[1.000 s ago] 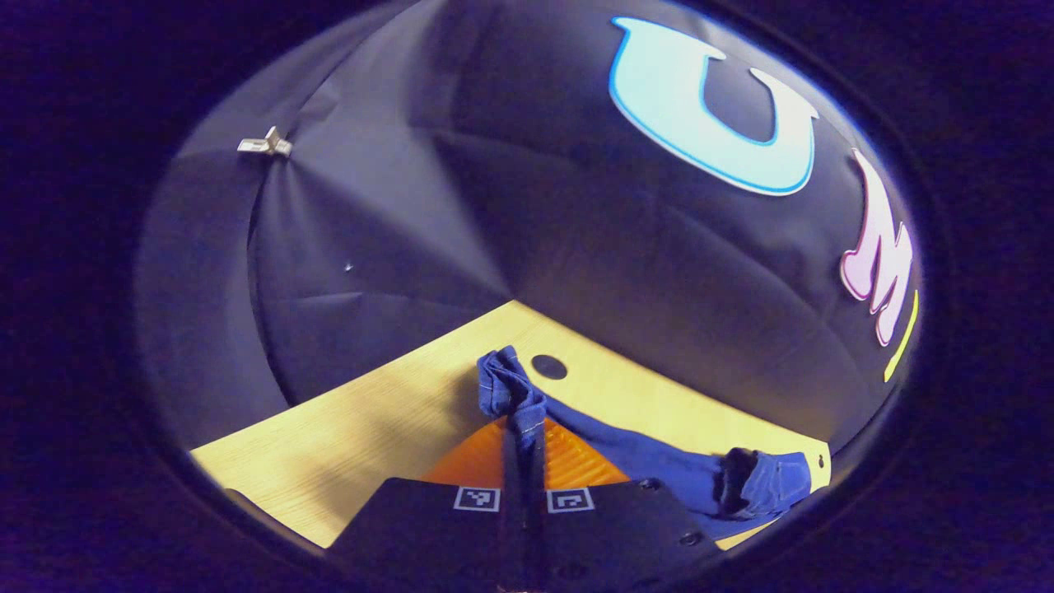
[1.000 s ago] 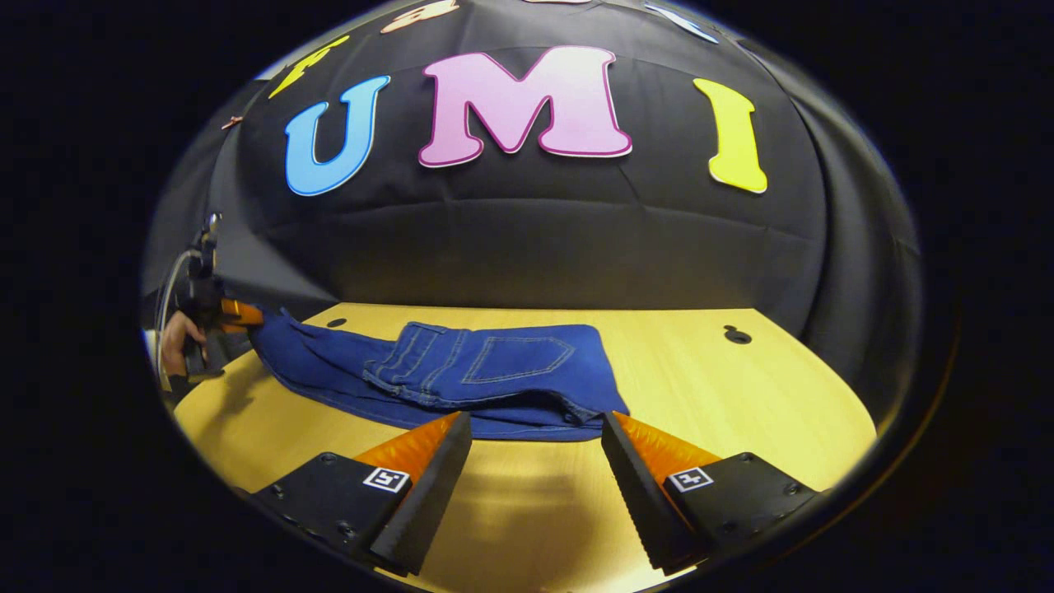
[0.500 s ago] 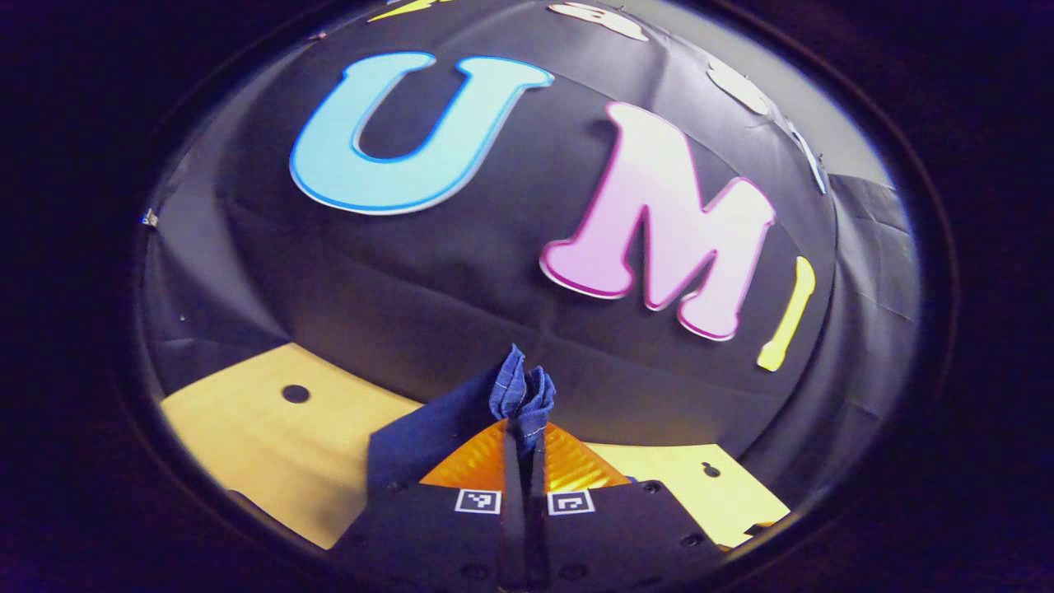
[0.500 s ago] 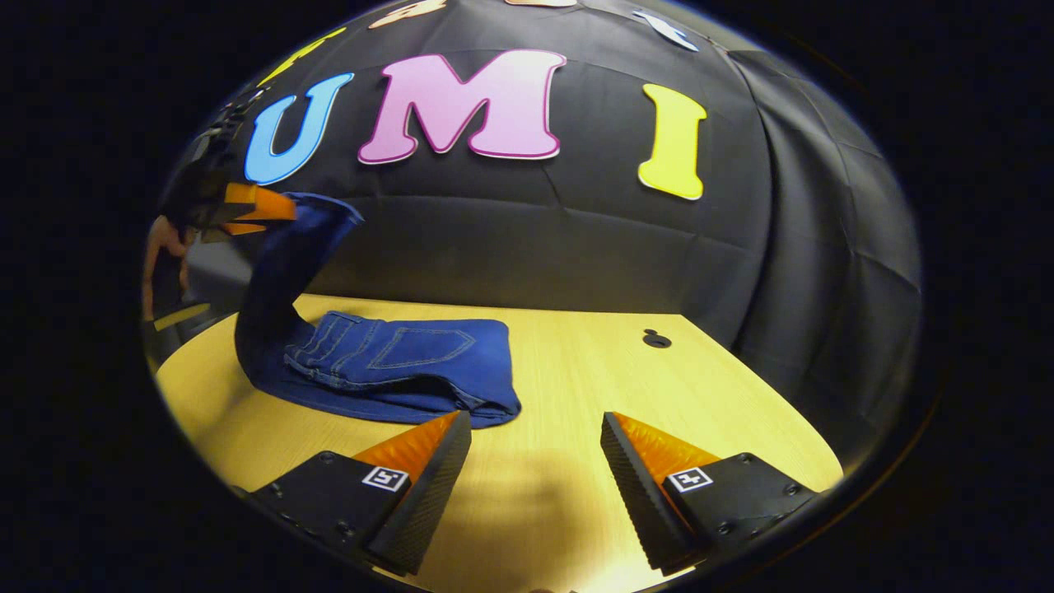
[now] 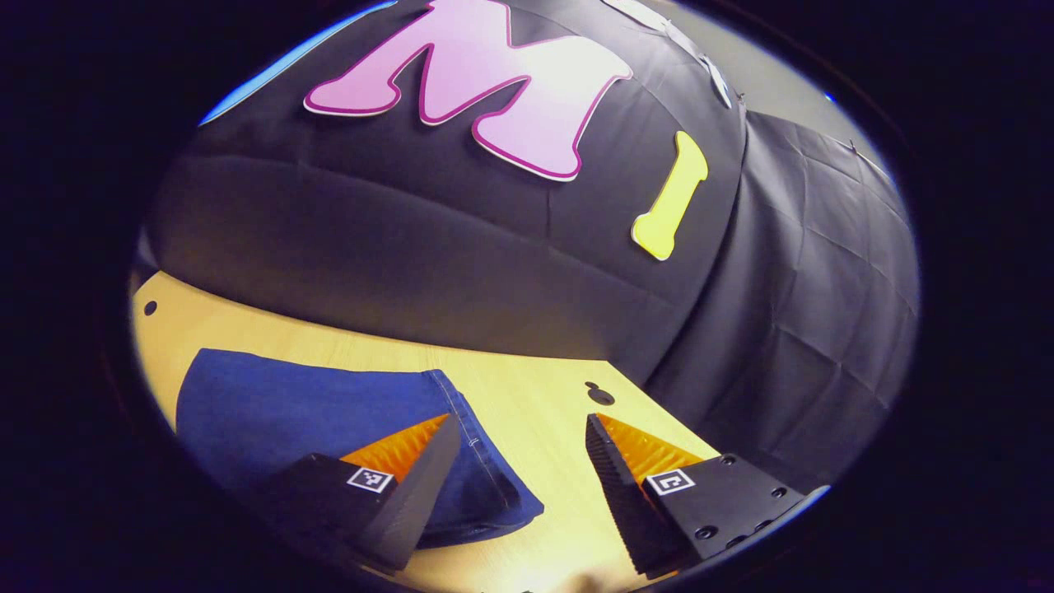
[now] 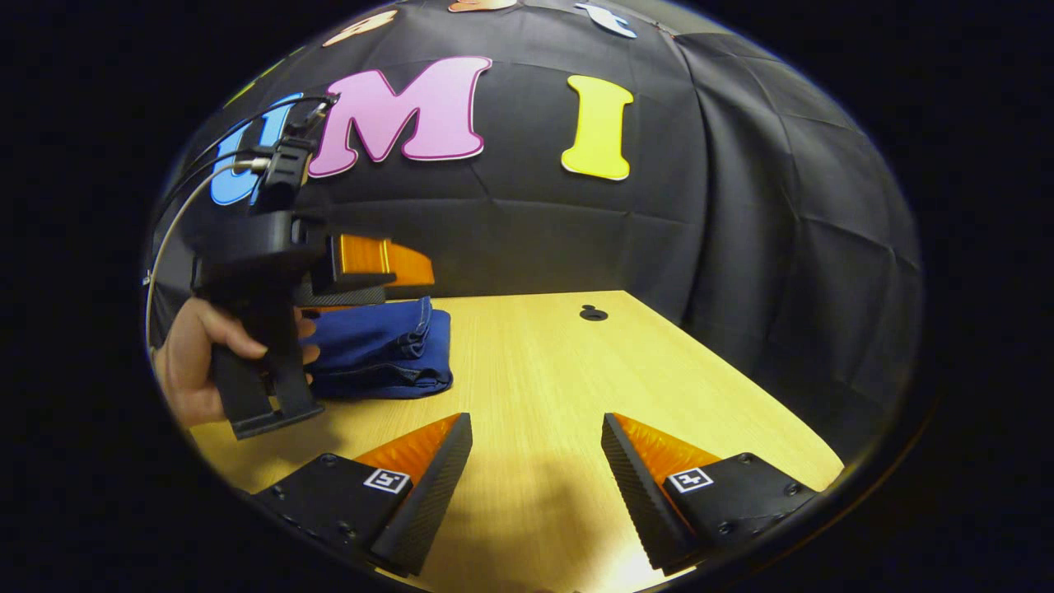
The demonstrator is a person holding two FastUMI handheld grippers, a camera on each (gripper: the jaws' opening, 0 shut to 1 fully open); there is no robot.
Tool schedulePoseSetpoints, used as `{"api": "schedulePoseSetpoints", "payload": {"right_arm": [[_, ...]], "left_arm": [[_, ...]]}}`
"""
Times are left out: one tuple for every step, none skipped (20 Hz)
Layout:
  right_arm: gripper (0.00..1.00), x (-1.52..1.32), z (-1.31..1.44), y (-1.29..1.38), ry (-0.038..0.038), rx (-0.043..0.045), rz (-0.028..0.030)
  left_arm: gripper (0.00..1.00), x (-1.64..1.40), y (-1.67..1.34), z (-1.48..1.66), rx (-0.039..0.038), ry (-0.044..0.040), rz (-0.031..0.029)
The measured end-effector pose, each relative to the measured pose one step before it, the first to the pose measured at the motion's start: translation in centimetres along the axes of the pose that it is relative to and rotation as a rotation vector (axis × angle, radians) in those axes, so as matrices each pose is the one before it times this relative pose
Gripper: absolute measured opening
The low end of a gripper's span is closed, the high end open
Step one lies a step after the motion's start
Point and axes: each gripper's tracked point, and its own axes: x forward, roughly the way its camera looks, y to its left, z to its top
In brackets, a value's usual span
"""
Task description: Grasp the waist and the cuffs of the jeans and fold them to make the two legs overlap; first hold the waist and fold one-third of the jeans toward the cuffs, then hold the cuffs and fold the remaining one-third in the same direction to finish folding.
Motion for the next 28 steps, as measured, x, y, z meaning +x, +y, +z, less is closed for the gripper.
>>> {"api": "schedulePoseSetpoints", "payload": {"right_arm": [[0.97, -0.497, 0.124, -0.111, -0.00508, 0.00595, -0.00202], [0.97, -0.716, 0.087, 0.193, -0.00475, 0.00720, 0.00388], [0.97, -0.677, 0.207, 0.318, -0.00370, 0.00607, 0.00608], [0.97, -0.836, 0.375, 0.399, -0.00465, 0.00962, 0.00935], [0.97, -0.820, 0.502, 0.540, -0.00370, 0.01170, 0.00973], [0.97, -0.915, 0.658, 0.579, -0.00280, 0.00724, 0.00900], [0.97, -1.055, 0.981, 0.515, -0.00554, -0.00624, 0.00507], [0.97, -1.218, 1.434, 0.575, -0.02116, -0.00951, 0.01032], [0.97, -1.293, 1.669, 0.444, -0.02335, -0.01307, 0.00761], [0.97, -1.228, 1.718, 0.460, -0.02331, -0.01391, 0.01124], [0.97, -1.197, 1.733, 0.401, -0.02060, -0.01269, 0.01147], [0.97, -1.414, 1.761, 0.476, -0.01794, -0.00674, 0.01203], [0.97, -1.285, 1.728, 0.435, -0.02000, 0.00020, 0.01333], [0.97, -1.319, 1.674, 0.406, -0.01692, 0.00149, 0.01314], [0.97, -1.269, 1.528, 0.439, -0.01727, -0.00181, 0.01134], [0.97, -1.352, 1.590, 0.295, -0.01837, -0.00886, 0.00968], [0.97, -1.294, 1.375, 0.206, -0.01517, -0.00789, 0.00651], [0.97, -1.405, 1.293, 0.286, -0.01340, -0.00519, 0.00717], [0.97, -1.321, 1.087, 0.230, -0.01300, -0.00253, 0.00013], [0.97, -1.639, 1.077, 0.216, -0.01422, 0.00235, 0.00233], [0.96, -1.437, 0.793, 0.306, -0.01332, 0.00216, 0.00527], [0.96, -1.061, 0.744, 0.371, -0.01111, 0.00458, 0.00146], [0.96, -1.020, 0.621, 0.450, -0.01312, -0.00019, 0.00825], [0.97, -1.158, 0.614, 0.451, -0.01232, -0.00044, 0.00448], [0.96, -1.021, 0.329, 0.337, -0.01070, -0.00099, 0.00680], [0.96, -1.045, 0.229, 0.500, -0.00292, 0.00192, 0.00708], [0.96, -1.100, -0.234, 0.765, 0.01981, 0.01359, 0.01814], [0.96, -0.806, -0.303, 1.044, 0.01440, 0.01557, 0.01715]], "left_arm": [[0.97, -1.166, -0.162, 0.206, -0.00089, -0.01475, 0.00449], [0.97, -2.053, -0.104, 0.214, -0.00162, -0.01348, 0.00075], [0.97, -2.306, 0.433, 0.651, 0.00374, -0.01586, 0.01398], [0.97, -2.220, 0.422, 0.938, 0.00825, -0.01840, 0.02273], [0.97, -2.087, 0.465, 1.006, 0.00854, -0.02099, 0.02381], [0.97, -2.098, 0.609, 1.041, 0.00862, -0.02293, 0.02727], [0.97, -2.016, 0.583, 1.557, 0.00678, -0.02501, 0.02803], [0.97, -2.580, 0.456, 1.355, 0.00841, -0.02305, 0.02284], [0.97, -2.284, 0.391, 1.170, 0.00653, -0.01407, 0.02185], [0.97, -2.520, 0.734, 1.463, 0.01046, -0.01737, 0.03176], [0.96, -2.290, 0.846, 1.215, 0.00675, -0.01512, 0.03221], [0.96, -2.337, 0.859, 1.239, 0.00113, -0.01121, 0.03114], [0.96, -2.590, 0.909, 1.288, -0.00044, -0.01081, 0.02949], [0.96, -2.494, 1.018, 1.257, 0.00100, -0.01306, 0.03494], [0.96, -2.270, 1.154, 1.030, 0.00753, -0.01295, 0.03314], [0.96, -2.302, 1.101, 1.001, 0.01572, -0.00949, 0.02824], [0.96, -2.278, 0.886, 0.729, 0.01880, -0.00449, 0.01154], [0.96, -2.378, 0.356, 0.582, 0.02702, 0.00441, -0.00337], [0.96, -2.152, 0.876, 0.795, 0.02726, -0.00849, 0.01814], [0.96, -2.141, 0.694, 0.724, 0.02383, -0.01272, 0.01194], [0.96, -1.912, 0.504, 0.701, 0.01784, -0.01147, 0.01186], [0.96, -1.868, 0.550, 0.484, 0.01179, -0.00729, 0.01508], [0.96, -1.851, 0.431, 0.149, 0.00370, -0.00346, 0.01489], [0.96, -1.196, 0.061, -0.050, -0.00548, -0.00102, 0.00711], [0.96, -1.734, -0.002, -0.252, -0.01080, 0.00413, 0.00272], [0.96, -1.285, 0.146, -0.262, -0.00775, 0.00410, 0.00860], [0.96, -0.920, -0.004, -0.571, -0.00228, 0.01050, 0.00293], [0.96, -0.959, 0.060, -0.357, 0.00916, 0.00748, 0.00387]]}}
